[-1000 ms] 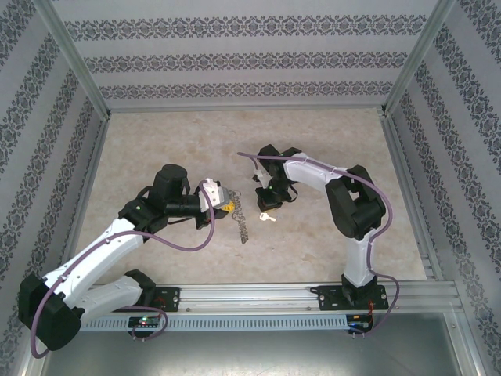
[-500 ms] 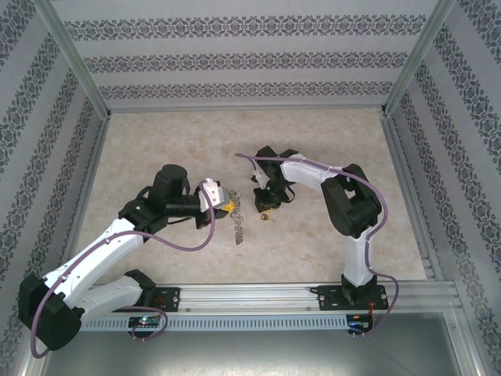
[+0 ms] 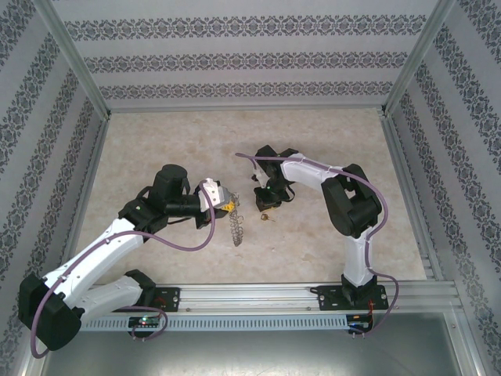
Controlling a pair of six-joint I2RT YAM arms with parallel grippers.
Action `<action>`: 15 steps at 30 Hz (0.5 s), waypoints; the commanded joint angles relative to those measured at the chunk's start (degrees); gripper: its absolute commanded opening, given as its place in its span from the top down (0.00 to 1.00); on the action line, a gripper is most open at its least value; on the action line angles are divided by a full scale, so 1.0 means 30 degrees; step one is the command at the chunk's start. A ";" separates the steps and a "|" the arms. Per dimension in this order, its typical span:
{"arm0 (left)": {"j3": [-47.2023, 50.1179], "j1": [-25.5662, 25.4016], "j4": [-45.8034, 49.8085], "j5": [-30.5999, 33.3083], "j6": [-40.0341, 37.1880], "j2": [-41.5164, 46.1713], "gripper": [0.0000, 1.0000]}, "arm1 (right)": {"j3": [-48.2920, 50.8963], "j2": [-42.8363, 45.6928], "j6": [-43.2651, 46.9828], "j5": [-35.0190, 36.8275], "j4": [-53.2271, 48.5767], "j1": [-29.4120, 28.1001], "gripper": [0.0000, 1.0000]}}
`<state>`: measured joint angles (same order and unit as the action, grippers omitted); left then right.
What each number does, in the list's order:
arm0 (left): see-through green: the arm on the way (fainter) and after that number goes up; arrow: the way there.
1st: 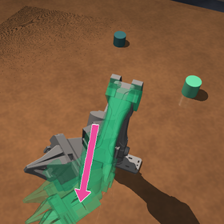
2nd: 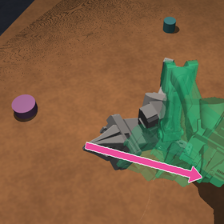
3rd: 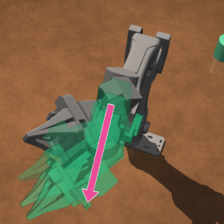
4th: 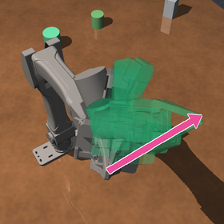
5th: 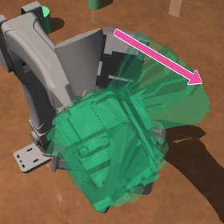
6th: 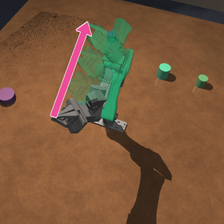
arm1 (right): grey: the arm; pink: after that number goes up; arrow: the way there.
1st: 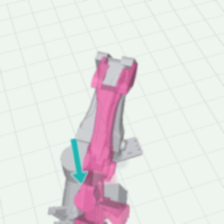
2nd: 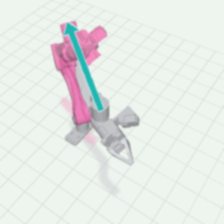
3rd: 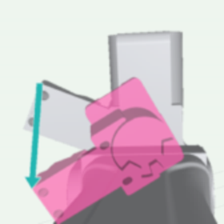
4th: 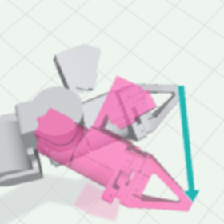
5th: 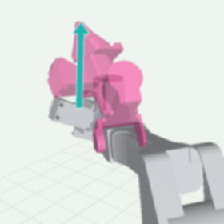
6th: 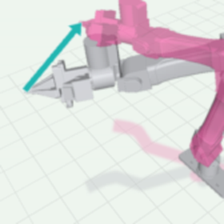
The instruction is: Put the keys on the keyring
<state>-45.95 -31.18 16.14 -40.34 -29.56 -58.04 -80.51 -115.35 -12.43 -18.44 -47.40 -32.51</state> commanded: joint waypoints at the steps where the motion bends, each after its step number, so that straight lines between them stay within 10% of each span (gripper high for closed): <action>1: -0.0008 -0.0137 -0.0224 -0.0133 0.0035 0.0167 1.00 | -0.0292 -0.0161 -0.0013 0.0248 -0.0682 -0.0193 0.84; 15: -0.0060 -0.0125 -0.0222 -0.0119 0.0039 0.0099 1.00 | 0.0014 -0.0154 -0.0228 0.0332 -0.0785 -0.0310 0.85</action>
<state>-45.95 -31.18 16.14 -40.21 -29.56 -58.04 -80.18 -115.37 -12.51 -18.46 -47.88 -33.17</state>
